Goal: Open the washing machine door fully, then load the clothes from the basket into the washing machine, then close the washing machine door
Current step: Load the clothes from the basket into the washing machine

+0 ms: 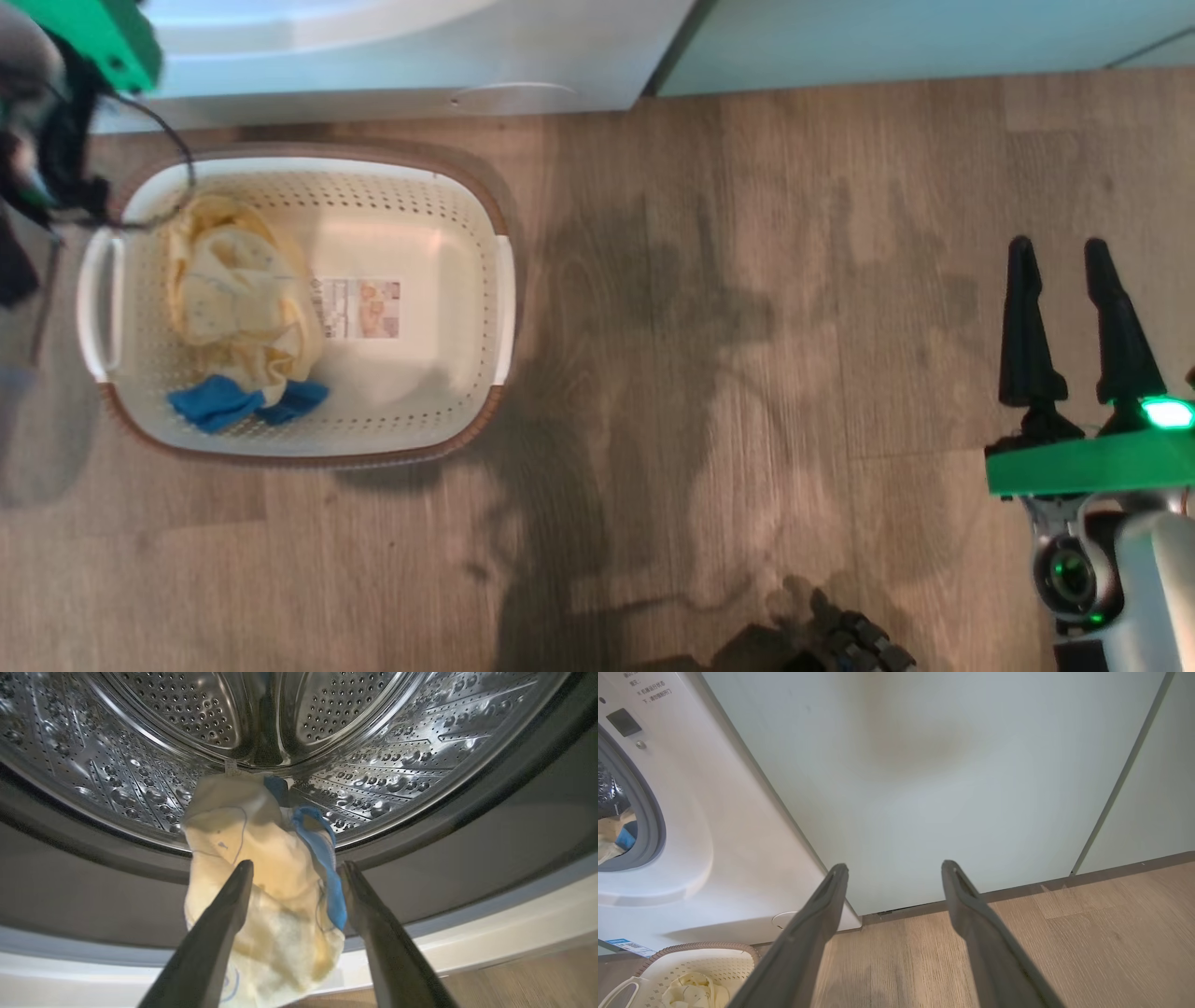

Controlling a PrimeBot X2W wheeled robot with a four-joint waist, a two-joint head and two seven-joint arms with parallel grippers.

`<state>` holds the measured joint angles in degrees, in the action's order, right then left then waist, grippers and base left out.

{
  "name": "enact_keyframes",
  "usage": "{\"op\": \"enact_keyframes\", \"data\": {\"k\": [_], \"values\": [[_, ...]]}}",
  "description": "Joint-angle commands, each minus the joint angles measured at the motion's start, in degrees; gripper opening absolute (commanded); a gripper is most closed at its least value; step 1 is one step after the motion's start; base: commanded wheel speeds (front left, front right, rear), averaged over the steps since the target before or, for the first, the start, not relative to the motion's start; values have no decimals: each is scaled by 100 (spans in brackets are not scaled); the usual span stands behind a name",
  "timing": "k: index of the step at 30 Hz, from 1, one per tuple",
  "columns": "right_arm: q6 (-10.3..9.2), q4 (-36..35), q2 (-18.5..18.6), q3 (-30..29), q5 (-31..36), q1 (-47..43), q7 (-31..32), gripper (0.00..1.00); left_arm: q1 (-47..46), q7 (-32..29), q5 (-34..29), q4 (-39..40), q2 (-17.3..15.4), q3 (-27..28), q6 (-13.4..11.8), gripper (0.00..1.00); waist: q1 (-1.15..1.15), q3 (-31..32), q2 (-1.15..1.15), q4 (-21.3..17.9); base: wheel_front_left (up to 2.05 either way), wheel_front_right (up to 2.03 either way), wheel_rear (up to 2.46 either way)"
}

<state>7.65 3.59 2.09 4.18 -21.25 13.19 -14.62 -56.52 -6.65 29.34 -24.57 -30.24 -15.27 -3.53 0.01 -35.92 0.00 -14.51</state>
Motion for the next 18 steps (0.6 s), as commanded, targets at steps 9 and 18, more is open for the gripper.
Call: {"op": "enact_keyframes", "data": {"k": [9, 18], "values": [[-16, -108, 79, 210, -282, 131, -38, 100, -980, -923, 1, -670, -507, -43, 206, 100, -1, -264, 0, -294, 0, 0, 0], [-16, -93, 79, 269, -400, 216, -38, 100, -1413, -1663, 62, -1270, -549, -196, 280, 96, -1, -378, 0, -395, 0, 0, 0]]}}
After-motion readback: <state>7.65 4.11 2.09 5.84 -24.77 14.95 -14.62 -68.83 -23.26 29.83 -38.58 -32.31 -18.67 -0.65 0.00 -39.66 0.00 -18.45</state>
